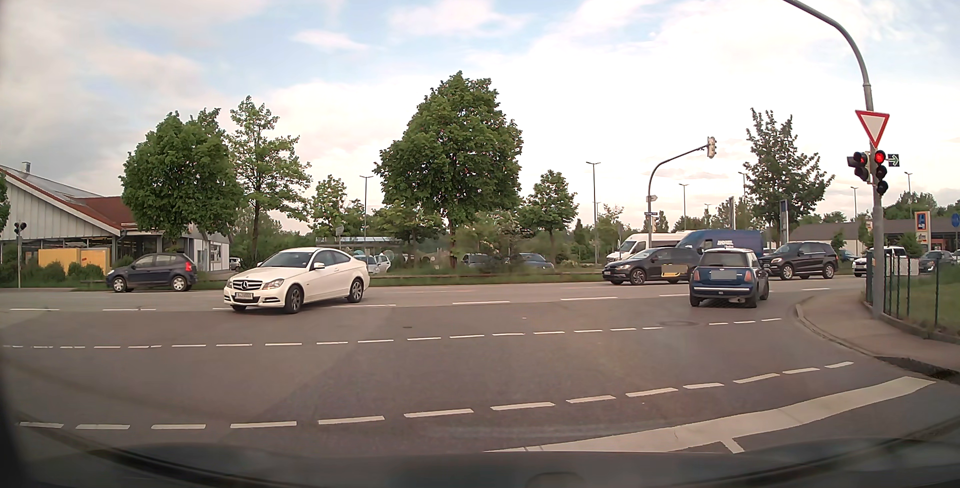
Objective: Follow the waypoints while adhering to traffic rules and regulations
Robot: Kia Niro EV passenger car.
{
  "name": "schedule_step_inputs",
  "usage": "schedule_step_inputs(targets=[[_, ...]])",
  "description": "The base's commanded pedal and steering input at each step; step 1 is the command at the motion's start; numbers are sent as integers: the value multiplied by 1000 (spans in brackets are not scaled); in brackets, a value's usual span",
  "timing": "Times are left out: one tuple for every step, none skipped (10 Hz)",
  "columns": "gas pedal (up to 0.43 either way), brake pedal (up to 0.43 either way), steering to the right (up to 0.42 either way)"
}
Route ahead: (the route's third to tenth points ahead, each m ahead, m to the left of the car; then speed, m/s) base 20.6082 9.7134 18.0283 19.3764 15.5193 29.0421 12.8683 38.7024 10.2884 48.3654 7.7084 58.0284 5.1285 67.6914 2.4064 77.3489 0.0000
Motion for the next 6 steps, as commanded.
schedule_step_inputs(targets=[[0, 360, -1], [0, 360, -1], [0, 360, -1], [0, 360, -1], [0, 360, -1], [0, 360, -1]])
